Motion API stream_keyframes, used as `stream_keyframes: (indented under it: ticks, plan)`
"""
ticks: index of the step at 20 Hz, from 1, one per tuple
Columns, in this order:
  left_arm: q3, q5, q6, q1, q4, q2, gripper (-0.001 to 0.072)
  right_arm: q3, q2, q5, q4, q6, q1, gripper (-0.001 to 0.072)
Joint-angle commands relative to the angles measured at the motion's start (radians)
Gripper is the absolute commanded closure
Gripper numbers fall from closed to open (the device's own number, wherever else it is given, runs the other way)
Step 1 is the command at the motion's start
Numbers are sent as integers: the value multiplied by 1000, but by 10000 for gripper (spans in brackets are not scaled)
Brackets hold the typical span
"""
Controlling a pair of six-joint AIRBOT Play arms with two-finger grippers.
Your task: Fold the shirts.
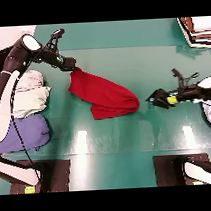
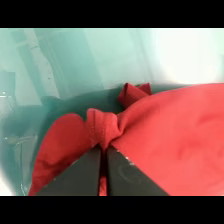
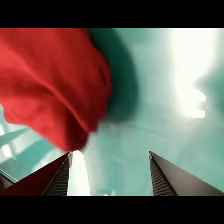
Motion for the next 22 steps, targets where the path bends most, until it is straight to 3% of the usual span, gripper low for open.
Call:
stream_keyframes:
  ticks: [1, 4, 5, 6, 7, 12, 16, 22]
  plan:
    - [8, -9, -2, 0, 0, 1, 678, 23, -139, -131, 113, -67, 119, 165]
    - [8, -13, -2, 0, 0, 1, 678, 141, -250, -148, 92, -65, 186, 237]
    - [8, -13, -2, 0, 0, 1, 678, 182, -279, -138, 62, -65, 200, 324]
    - [9, -13, -3, 0, 0, 2, 678, 219, -299, -123, 31, -65, 209, 533]
    - [10, -13, -6, 0, 0, 4, 678, 248, -307, -113, 5, -65, 216, 690]
    - [41, 17, -6, 0, 13, 153, 679, 373, -155, -76, -118, -55, 179, 695]
    - [145, 29, -6, 0, 46, 400, 679, 558, 89, 127, -175, -55, 109, 695]
    - [207, 42, -36, 0, 33, 753, 679, 765, 351, 244, -176, 23, 48, 695]
